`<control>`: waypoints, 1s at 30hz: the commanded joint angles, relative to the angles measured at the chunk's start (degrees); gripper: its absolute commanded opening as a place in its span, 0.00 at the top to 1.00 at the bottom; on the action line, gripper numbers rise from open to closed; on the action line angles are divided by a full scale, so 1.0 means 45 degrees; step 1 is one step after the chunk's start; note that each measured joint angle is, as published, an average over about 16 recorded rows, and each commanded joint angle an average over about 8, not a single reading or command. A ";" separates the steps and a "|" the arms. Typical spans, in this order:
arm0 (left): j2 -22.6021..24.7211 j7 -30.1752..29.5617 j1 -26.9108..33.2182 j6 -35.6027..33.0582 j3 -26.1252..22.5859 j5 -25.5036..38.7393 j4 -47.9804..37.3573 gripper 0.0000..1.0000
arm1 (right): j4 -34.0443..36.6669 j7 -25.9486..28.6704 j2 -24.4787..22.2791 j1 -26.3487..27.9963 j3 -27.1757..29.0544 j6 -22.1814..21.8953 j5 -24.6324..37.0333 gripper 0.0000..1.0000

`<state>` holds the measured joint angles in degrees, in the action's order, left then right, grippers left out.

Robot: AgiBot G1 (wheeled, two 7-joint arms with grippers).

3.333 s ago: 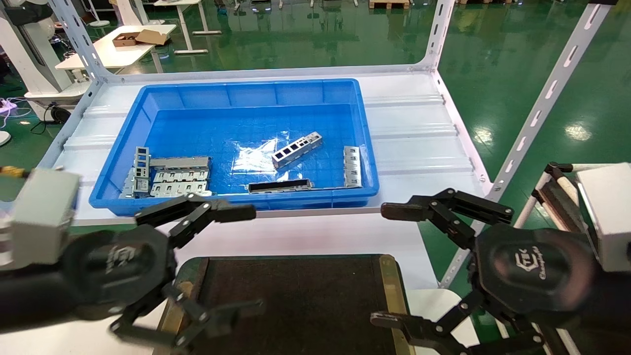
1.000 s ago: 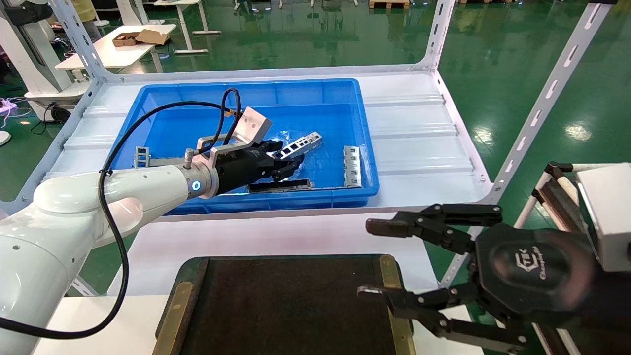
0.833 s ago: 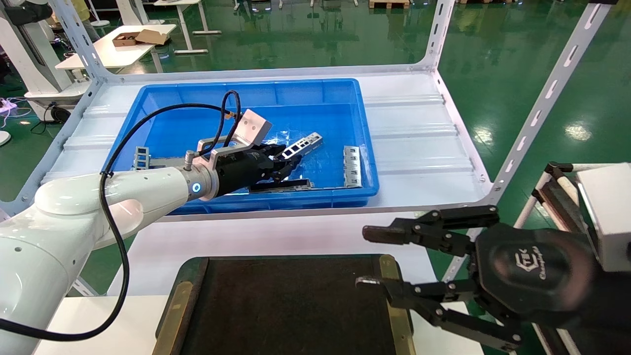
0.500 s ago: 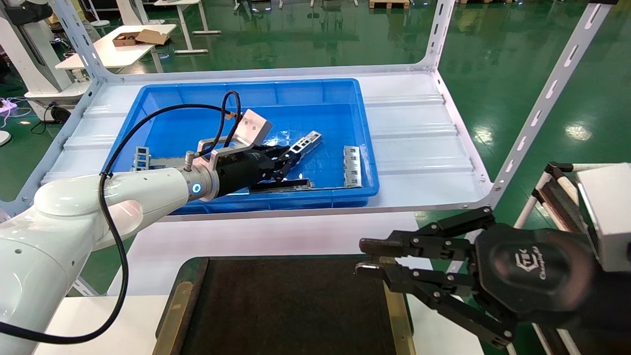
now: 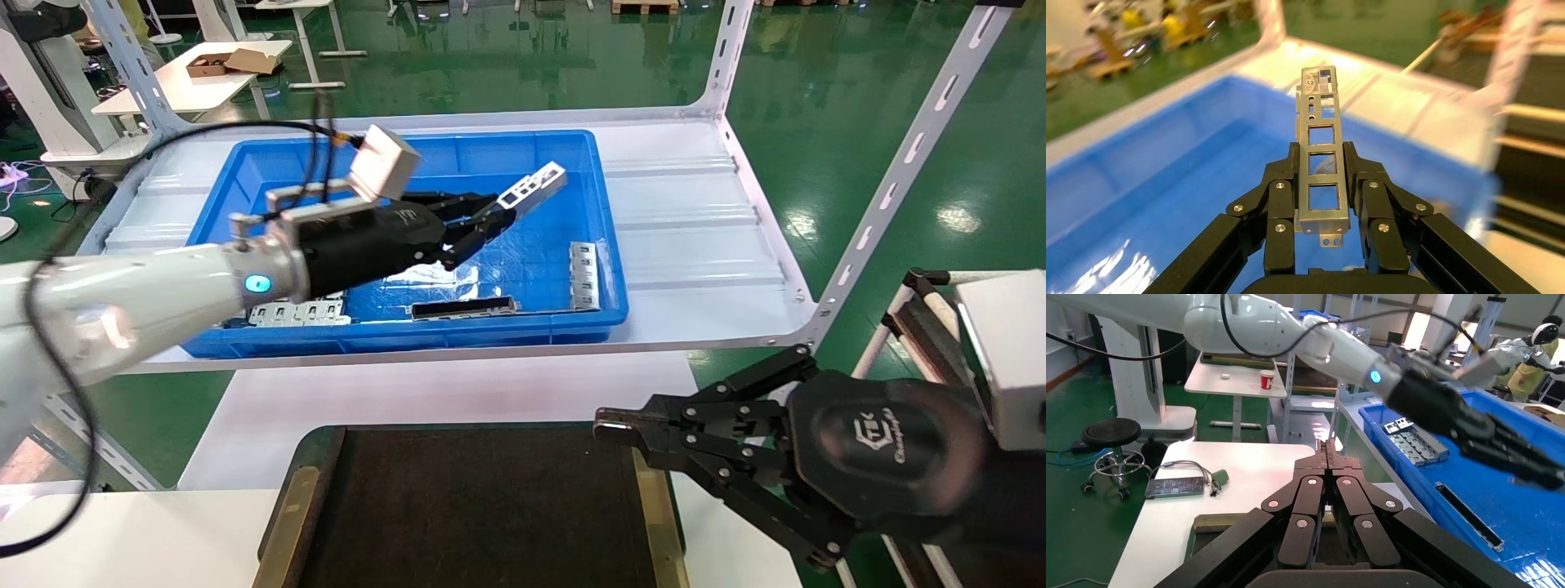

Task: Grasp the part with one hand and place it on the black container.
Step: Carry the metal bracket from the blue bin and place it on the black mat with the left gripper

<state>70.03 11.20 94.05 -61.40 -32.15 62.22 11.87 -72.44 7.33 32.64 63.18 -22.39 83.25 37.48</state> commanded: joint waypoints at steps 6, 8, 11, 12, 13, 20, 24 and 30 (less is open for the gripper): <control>-0.1023 -0.0006 -0.0212 -0.2666 0.0146 -0.0430 0.0851 1.00 | 0.0000 0.0000 0.0000 0.0000 -0.0001 0.0000 0.0000 1.00; -0.1283 -0.0215 -0.0440 -0.3255 0.0157 -0.0539 0.1312 1.00 | 0.0000 0.0000 0.0000 0.0000 -0.0001 0.0000 0.0000 1.00; -0.1651 -0.0685 -0.0933 -0.3944 0.0182 -0.0746 0.2189 1.00 | 0.0000 0.0000 0.0000 0.0000 -0.0001 0.0000 -0.0001 1.00; -0.1764 -0.0875 -0.1141 -0.4122 0.0184 -0.0815 0.2531 1.00 | 0.0000 -0.0001 0.0000 0.0000 -0.0001 0.0000 -0.0001 1.00; -0.1879 -0.1088 -0.1380 -0.4302 0.0180 -0.0890 0.2921 1.00 | 0.0000 -0.0001 0.0000 0.0000 -0.0001 0.0000 -0.0001 1.00; -0.2627 -0.2648 -0.3625 -0.5115 -0.0021 -0.1325 0.5982 1.00 | 0.0000 -0.0001 -0.0001 0.0000 -0.0002 -0.0001 -0.0001 1.00; -0.2986 -0.3621 -0.5135 -0.4448 -0.0152 -0.1382 0.7580 1.00 | 0.0000 -0.0001 -0.0001 0.0001 -0.0002 -0.0001 -0.0001 1.00; -0.3294 -0.5406 -0.7523 -0.1608 -0.0246 -0.1141 0.9949 1.00 | 0.0000 -0.0001 -0.0001 0.0001 -0.0002 -0.0001 -0.0002 1.00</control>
<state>55.59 -12.92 60.35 -67.34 -33.40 57.93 56.38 -72.44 7.32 32.63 63.18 -22.40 83.24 37.47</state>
